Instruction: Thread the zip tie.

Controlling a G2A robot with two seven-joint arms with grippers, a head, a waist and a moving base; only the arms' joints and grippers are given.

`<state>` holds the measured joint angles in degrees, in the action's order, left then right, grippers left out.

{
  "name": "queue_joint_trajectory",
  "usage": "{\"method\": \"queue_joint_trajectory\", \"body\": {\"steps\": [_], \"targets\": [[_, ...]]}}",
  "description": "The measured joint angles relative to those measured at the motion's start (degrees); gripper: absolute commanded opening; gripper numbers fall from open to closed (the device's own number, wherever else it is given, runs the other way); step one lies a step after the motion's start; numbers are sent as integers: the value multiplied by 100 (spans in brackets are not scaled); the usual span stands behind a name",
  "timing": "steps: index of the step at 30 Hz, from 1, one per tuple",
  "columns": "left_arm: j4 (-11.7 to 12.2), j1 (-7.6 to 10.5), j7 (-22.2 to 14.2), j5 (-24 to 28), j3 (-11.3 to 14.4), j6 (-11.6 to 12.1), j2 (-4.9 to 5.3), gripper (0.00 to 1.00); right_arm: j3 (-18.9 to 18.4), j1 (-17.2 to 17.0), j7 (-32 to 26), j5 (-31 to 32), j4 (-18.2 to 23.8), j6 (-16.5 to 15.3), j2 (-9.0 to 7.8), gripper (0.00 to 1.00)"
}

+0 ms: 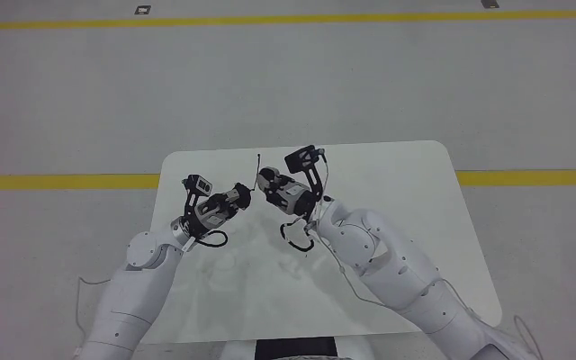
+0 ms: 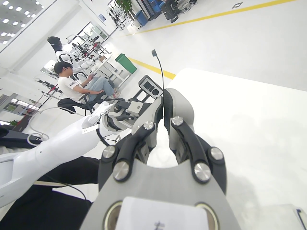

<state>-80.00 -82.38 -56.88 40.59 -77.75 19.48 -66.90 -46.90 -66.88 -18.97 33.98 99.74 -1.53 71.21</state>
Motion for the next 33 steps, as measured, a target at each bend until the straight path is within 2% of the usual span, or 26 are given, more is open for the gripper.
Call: {"method": "queue_joint_trajectory", "body": {"steps": [14,19,33], "targets": [[0,0,0,0,0,0,0,0,-49,-72,-47,137,24,47,73,0],[-108,-26,202,-51,50,-55,2,0,-109,-158,-59,201,72,56,80,0],[-152,-11,274,8,85,1,32,0,-235,-307,-36,352,185,128,121,0]]}}
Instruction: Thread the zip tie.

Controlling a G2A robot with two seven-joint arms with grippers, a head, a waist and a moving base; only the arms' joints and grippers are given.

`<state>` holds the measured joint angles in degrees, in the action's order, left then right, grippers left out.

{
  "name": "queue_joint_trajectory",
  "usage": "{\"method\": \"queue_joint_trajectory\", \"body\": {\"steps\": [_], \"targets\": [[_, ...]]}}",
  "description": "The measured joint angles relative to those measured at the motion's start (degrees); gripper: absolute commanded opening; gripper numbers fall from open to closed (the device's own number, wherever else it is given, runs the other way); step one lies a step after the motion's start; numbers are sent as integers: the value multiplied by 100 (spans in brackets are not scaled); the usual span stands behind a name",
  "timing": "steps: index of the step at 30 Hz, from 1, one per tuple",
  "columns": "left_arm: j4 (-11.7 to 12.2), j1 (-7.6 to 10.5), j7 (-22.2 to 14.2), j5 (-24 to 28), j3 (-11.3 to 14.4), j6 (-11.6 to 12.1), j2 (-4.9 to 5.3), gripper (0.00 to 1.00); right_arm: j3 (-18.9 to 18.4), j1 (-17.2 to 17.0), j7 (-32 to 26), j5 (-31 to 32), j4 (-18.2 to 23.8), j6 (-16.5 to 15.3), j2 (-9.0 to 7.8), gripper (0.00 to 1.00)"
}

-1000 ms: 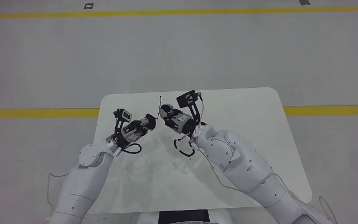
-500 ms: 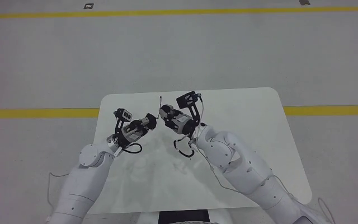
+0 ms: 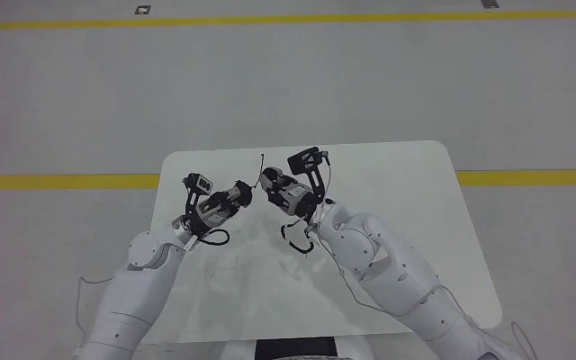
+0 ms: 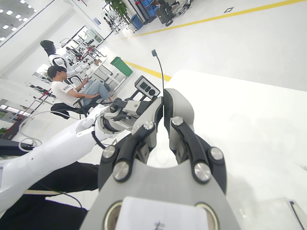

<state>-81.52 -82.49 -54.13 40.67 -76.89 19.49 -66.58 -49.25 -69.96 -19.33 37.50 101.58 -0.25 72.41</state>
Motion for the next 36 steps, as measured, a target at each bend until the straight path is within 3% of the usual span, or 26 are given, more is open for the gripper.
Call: {"method": "queue_joint_trajectory", "body": {"steps": [22,36], "targets": [[-11,110,53,41,90,-1,1,0,-36,-24,-150,98,-49,-223,81,0],[-83,84,63,32,83,-1,-4,0,-127,-98,-171,187,-31,-277,109,0]]}}
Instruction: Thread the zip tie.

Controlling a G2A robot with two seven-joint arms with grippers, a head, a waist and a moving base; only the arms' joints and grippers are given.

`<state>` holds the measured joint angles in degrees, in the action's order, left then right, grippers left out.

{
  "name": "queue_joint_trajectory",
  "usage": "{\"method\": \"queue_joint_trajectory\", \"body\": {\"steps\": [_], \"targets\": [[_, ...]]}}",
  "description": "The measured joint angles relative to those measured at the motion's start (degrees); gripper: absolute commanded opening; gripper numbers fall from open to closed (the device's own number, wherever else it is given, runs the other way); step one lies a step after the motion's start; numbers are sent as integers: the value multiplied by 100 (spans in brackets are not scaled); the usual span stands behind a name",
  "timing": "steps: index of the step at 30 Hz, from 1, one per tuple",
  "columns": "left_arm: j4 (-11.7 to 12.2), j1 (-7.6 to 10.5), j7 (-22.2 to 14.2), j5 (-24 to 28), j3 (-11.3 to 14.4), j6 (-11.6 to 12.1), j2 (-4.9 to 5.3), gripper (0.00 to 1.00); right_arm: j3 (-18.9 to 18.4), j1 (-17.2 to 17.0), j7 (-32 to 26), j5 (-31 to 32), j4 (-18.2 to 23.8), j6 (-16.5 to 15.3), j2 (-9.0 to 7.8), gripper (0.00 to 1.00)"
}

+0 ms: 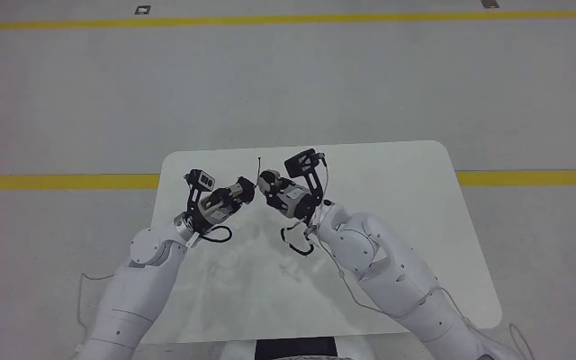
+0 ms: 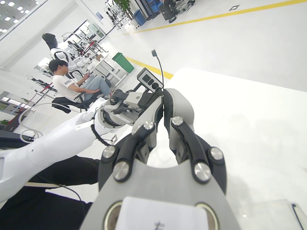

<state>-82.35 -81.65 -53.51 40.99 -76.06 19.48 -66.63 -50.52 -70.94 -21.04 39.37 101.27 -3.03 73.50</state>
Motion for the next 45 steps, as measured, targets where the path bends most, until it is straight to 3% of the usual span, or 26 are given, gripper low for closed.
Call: {"method": "queue_joint_trajectory", "body": {"steps": [16,25,26,27,29,30,32,41,45], "targets": [[-98,-90,-9,17,-94,0,-8,0,-62,-146,99,95,61,65,38,0],[-107,-102,-23,23,-100,0,-17,0,-55,-205,107,86,110,-104,57,0],[-109,-104,-24,25,-101,0,-18,0,-58,-210,105,83,114,-118,58,9],[-111,-108,-27,26,-103,0,-19,0,-64,-217,100,81,118,-132,60,32],[-116,-116,-31,26,-108,0,-20,0,-75,-229,100,87,129,-140,61,49],[-120,-121,-33,26,-111,0,-20,0,-84,-239,104,96,139,-140,62,80],[-123,-127,-36,25,-114,0,-21,0,-97,-254,105,107,156,-144,63,94],[-126,-128,-41,115,-103,-3,-17,0,-298,-358,105,240,268,-168,35,92],[-164,-120,-86,357,-135,-196,-6,0,-506,-461,159,510,331,-199,-11,95]]}}
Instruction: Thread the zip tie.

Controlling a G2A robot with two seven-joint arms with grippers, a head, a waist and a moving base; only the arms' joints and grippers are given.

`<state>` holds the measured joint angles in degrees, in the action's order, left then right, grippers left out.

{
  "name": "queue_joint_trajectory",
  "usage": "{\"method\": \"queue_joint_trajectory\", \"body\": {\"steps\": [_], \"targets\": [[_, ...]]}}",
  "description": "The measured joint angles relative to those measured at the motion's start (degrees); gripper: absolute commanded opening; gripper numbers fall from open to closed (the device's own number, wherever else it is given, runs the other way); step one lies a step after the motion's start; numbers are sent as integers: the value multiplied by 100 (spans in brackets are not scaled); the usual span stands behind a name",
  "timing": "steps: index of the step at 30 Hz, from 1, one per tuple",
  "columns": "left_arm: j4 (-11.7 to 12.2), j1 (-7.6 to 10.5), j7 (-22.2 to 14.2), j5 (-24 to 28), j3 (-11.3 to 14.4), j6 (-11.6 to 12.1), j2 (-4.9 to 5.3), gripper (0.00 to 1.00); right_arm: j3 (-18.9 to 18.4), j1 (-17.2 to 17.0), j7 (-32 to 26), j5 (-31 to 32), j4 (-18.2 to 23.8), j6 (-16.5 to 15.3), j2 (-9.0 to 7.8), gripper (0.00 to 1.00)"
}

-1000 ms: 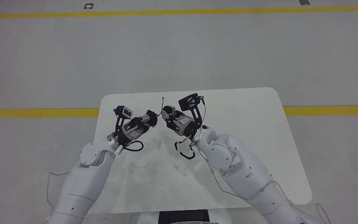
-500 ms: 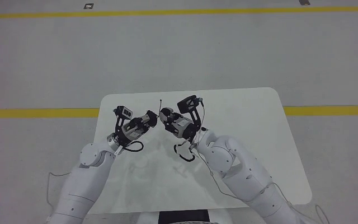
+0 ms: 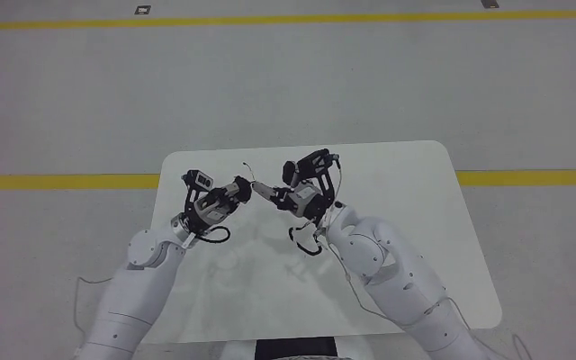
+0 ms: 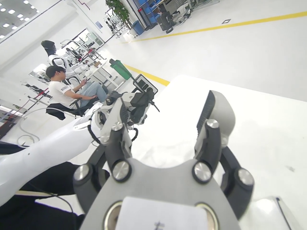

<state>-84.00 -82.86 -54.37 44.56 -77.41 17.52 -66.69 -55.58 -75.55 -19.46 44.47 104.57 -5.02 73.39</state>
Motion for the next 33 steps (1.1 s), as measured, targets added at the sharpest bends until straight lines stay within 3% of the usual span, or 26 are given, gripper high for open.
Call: {"method": "queue_joint_trajectory", "body": {"steps": [1,2,5,6,7,9,18,20,27,30,33], "targets": [[-15,-8,-15,129,-3,-100,-2,0,-41,-27,18,104,3,1,-12,93],[-36,-17,-33,328,-5,-230,-6,0,-76,-56,46,198,7,4,-21,76],[-92,-29,-145,877,-44,-673,0,0,-147,-137,202,535,13,2,-44,60],[-106,-33,-159,1010,-68,-809,5,0,-165,-166,287,633,13,-6,-49,75],[-113,-36,-159,1102,-81,-897,6,0,-177,-182,352,705,5,-13,-51,100],[-129,-26,-168,1187,-107,-1040,15,0,-186,-192,402,770,-6,-20,-53,100],[-160,-7,-184,1137,-107,-1074,19,0,-185,-189,396,757,-6,-19,-53,100],[-172,-20,-61,1400,-83,-1258,4,0,-180,-182,434,879,13,-34,-59,100],[-17,-26,105,2380,-77,-2261,-7,0,64,-25,538,2441,48,-279,-84,100],[17,0,131,2566,-65,-2436,-12,0,152,27,629,2995,12,-224,-81,100],[16,7,124,2553,-67,-2428,-12,0,153,24,638,2986,11,-217,-80,100]]}}
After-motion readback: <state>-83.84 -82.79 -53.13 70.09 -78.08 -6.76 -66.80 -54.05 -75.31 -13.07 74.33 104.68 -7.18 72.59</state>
